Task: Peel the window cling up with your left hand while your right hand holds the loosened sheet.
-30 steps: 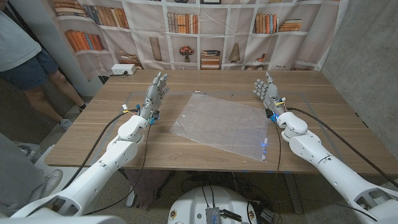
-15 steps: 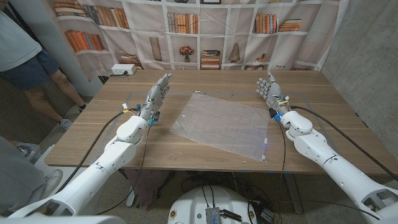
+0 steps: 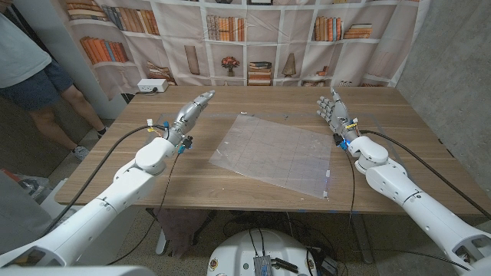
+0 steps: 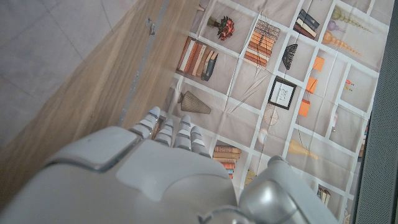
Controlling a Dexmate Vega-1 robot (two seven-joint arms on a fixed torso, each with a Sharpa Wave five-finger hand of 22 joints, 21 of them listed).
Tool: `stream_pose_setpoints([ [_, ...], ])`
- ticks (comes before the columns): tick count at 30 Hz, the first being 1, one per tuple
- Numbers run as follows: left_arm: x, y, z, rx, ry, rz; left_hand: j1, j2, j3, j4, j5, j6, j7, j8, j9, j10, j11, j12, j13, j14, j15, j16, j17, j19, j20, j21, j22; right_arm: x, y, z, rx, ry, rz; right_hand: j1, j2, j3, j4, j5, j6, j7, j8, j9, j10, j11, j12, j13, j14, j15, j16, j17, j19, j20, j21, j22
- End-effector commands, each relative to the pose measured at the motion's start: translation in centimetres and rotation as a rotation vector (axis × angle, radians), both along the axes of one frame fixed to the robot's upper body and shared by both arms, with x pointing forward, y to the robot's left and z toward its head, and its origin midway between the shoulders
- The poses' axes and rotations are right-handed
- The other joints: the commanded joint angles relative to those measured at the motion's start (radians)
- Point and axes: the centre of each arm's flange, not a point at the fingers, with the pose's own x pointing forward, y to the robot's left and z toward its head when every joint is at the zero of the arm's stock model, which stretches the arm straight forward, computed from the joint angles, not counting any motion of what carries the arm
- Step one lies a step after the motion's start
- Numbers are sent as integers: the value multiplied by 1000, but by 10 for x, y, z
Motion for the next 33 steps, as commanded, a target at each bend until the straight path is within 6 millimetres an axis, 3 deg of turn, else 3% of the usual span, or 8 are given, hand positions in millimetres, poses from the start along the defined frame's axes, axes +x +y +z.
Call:
stream_pose_setpoints([
  [1,-9,0,13,153,-81,100,-28,-26,-21,8,1,25,-1,0,5,24,-20,9,2,8,-82,4,3,10,-72,1,2,-6,1,-3,13,3,-22,11,3,1,-5,0,-6,3,1,6,-7,6,4,2,-5,-1,-2,3,-3,-4,-6,2],
  [4,-11,0,19,212,-93,113,-73,-57,-55,24,7,49,0,5,5,48,-32,12,3,22,-89,4,5,18,-65,-1,3,-6,2,-3,12,4,-23,11,3,1,-5,0,-6,3,1,6,-6,6,5,2,-5,-1,-1,3,-1,-4,-7,3],
  [11,-19,2,32,380,-117,208,-97,-72,-74,33,17,93,2,17,5,65,-45,13,4,30,-94,2,4,29,-58,-1,2,-7,8,0,18,-2,-30,11,5,1,-6,0,-6,1,2,7,-6,8,6,2,0,0,3,3,3,-5,-9,3],
  [15,-23,3,33,421,-149,257,-50,9,-34,29,35,99,-6,14,5,74,-50,7,4,38,-100,-4,1,39,-61,-4,2,-6,11,0,17,-4,-30,11,5,1,-6,0,-6,2,3,7,-6,7,6,2,1,-2,3,3,5,-5,-10,3],
  [17,-27,3,35,464,-166,283,-42,20,-28,27,36,90,-13,10,5,75,-52,5,4,39,-102,-5,1,42,-63,-5,2,-5,12,0,26,-1,-31,11,6,0,-7,-1,-5,0,3,7,-6,8,6,2,1,-1,4,3,6,-5,-11,3],
  [22,-36,1,39,567,-185,326,-27,24,-23,19,38,76,-22,2,5,77,-58,2,4,44,-108,-6,0,48,-64,-5,1,-4,15,-1,27,-1,-27,11,6,0,-7,-1,-5,-1,4,7,-6,9,7,3,2,0,5,3,8,-7,-12,3],
  [26,-44,-5,34,588,-250,382,11,57,1,5,42,79,-29,3,6,77,-67,-4,4,43,-115,-10,-1,53,-69,-7,1,-3,15,-1,32,-1,-23,11,6,-1,-7,-1,-5,-2,4,7,-6,10,7,3,4,-1,6,3,9,-7,-13,3],
  [33,-49,-7,41,774,-241,387,27,27,-7,-16,41,54,-50,-7,7,65,-76,-15,5,40,-120,-13,0,59,-72,-9,0,-3,16,1,20,-5,-23,11,7,-1,-7,-1,-5,-2,5,7,-5,13,8,3,4,-2,6,4,11,-6,-15,4],
])
